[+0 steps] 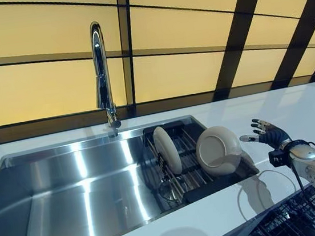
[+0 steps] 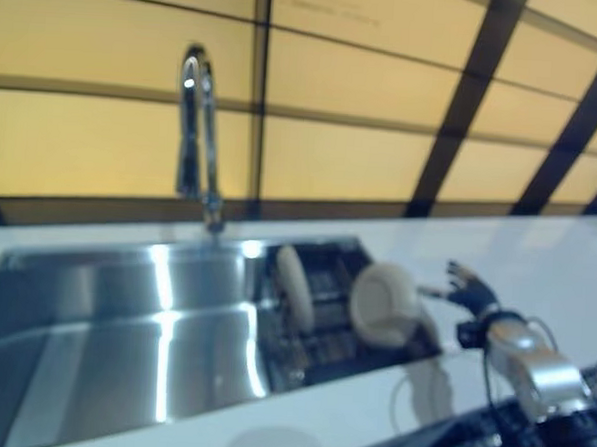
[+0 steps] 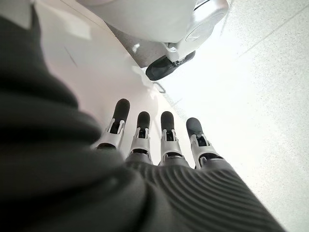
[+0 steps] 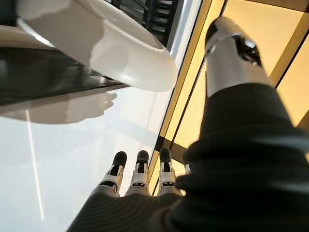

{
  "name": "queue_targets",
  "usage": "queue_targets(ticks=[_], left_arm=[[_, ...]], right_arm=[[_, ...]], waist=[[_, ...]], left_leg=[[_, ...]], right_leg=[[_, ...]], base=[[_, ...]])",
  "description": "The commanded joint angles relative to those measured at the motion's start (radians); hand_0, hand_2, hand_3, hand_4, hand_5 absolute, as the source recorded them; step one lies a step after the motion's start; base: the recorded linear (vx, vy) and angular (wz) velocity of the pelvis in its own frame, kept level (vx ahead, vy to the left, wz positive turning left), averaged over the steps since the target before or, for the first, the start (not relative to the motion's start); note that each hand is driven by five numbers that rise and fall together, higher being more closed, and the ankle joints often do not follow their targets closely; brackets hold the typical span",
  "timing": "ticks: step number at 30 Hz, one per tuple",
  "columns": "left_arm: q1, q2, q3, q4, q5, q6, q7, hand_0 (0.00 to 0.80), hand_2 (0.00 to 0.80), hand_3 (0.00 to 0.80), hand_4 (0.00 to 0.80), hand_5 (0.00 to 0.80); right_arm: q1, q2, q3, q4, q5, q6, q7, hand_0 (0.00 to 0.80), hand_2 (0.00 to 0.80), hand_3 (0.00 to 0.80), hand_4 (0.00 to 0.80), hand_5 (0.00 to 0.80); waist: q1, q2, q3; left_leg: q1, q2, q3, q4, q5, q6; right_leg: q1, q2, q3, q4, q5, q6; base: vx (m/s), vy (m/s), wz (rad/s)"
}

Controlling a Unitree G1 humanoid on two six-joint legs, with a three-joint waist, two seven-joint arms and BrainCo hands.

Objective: Take plates into dishwasher

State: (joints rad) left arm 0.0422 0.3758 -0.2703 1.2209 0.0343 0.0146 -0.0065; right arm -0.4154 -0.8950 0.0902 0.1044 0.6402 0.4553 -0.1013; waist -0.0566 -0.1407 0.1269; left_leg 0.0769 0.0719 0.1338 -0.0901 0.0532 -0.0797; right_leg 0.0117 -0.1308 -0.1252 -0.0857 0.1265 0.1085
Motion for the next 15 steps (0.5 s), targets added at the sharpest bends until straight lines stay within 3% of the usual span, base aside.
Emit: queue_targets(ticks=[1, 15], left_arm=[[-0.125, 0.01, -0.002, 0.005, 0.011, -0.052, 0.016, 0.0, 0.0, 0.0, 0.0, 0.0], [-0.137, 0.018, -0.021, -0.017, 0.014, -0.05, 0.011, 0.0, 0.0, 0.0, 0.0, 0.0]], right_arm=[[-0.031, 0.0, -0.027, -0.072, -0.009, -0.03, -0.008, 0.0, 0.0, 0.0, 0.0, 0.0], [0.002, 0.031, -0.002, -0.143, 0.024, -0.023, -0.011, 0.0, 0.0, 0.0, 0.0, 0.0]], waist=[[-0.011, 0.018, 0.007], [-0.015, 0.015, 0.018]], left_leg=[[0.015, -0.043, 0.051, 0.003, -0.092, 0.064], [0.019, -0.044, 0.058, 0.003, -0.097, 0.075]], right_leg=[[0.016, 0.047, 0.022, 0.013, -0.047, 0.036], [0.005, 0.045, 0.032, 0.033, -0.05, 0.042]], base=[[0.0, 0.0, 0.0], [0.0, 0.0, 0.0]])
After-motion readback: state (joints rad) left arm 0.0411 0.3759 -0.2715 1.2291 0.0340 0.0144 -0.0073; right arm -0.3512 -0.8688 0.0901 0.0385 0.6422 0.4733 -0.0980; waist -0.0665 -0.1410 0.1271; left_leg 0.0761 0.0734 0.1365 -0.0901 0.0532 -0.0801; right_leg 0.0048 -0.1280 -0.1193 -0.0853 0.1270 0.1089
